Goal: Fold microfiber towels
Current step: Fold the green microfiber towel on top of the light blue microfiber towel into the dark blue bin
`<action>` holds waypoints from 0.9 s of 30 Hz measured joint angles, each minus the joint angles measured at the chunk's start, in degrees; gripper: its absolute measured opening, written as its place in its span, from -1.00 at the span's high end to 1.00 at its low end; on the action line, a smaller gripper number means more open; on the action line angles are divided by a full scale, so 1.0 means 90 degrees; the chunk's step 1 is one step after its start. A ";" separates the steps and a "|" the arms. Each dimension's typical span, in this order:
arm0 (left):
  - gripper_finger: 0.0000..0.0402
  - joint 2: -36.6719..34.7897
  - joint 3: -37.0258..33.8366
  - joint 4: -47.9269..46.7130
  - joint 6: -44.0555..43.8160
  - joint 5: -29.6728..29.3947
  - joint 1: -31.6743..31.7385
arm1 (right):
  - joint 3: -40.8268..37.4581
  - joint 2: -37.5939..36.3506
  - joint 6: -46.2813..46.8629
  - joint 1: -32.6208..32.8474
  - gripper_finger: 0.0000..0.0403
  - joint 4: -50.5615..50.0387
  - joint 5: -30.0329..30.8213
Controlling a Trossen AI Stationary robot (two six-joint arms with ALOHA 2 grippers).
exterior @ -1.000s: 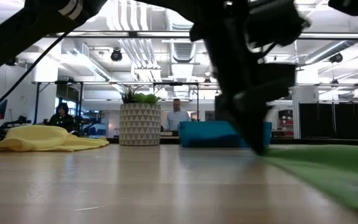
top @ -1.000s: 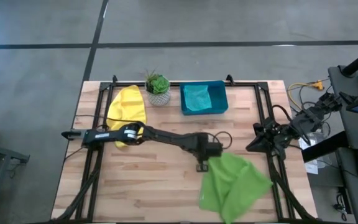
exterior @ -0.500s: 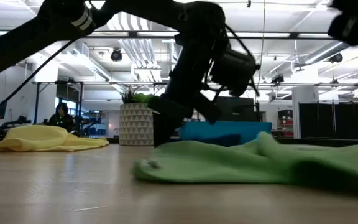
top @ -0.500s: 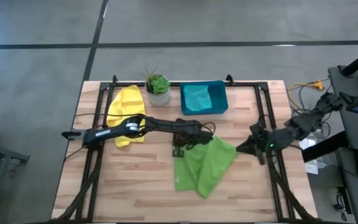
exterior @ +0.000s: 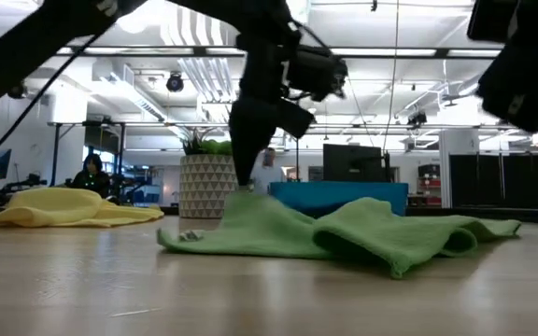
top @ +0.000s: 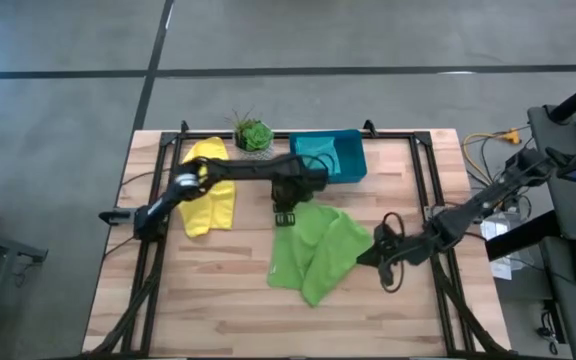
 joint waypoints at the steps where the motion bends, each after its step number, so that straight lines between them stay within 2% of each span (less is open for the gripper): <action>1: 0.54 -0.0221 -0.0291 0.0186 -0.0001 0.0505 0.0059 | -0.0071 0.0237 0.0017 0.0000 0.79 0.0300 0.0003; 3: 0.45 -0.0768 -0.1071 0.0669 -0.0006 0.1299 0.0067 | -0.0134 0.0719 0.0008 -0.0020 0.79 0.0792 0.0028; 4: 0.42 -0.1031 -0.1500 0.0951 -0.0052 0.1447 0.0016 | -0.0141 0.0981 -0.0034 -0.0047 0.79 0.0974 0.0073; 8: 0.39 -0.2008 -0.3362 0.2588 -0.0599 0.1716 -0.0284 | -0.0128 0.2016 -0.0039 -0.0236 0.79 0.1791 0.0147; 11: 0.39 -0.2791 -0.4520 0.4111 -0.1274 0.1931 -0.0689 | 0.0061 0.2713 -0.0026 -0.0277 0.79 0.1846 0.0146; 15: 0.39 -0.3208 -0.5723 0.6126 -0.2399 0.1642 -0.1349 | 0.0281 0.3425 0.0238 -0.0363 0.79 0.1809 0.0053; 18: 0.42 -0.3104 -0.6202 0.6994 -0.3237 0.1026 -0.1687 | 0.0451 0.3801 0.0330 -0.0433 0.79 0.1701 -0.0377; 20: 0.48 -0.2937 -0.6352 0.7205 -0.3729 0.0766 -0.1820 | 0.0624 0.3920 0.0340 -0.0464 0.79 0.1360 -0.0676; 23: 0.59 -0.2657 -0.6384 0.7243 -0.4120 0.0715 -0.1889 | 0.0899 0.3878 0.0325 -0.0472 0.79 0.0555 -0.1059; 27: 0.73 -0.2530 -0.6404 0.7177 -0.4166 0.0826 -0.1904 | 0.1137 0.3473 0.0063 -0.0457 0.79 -0.0844 -0.1216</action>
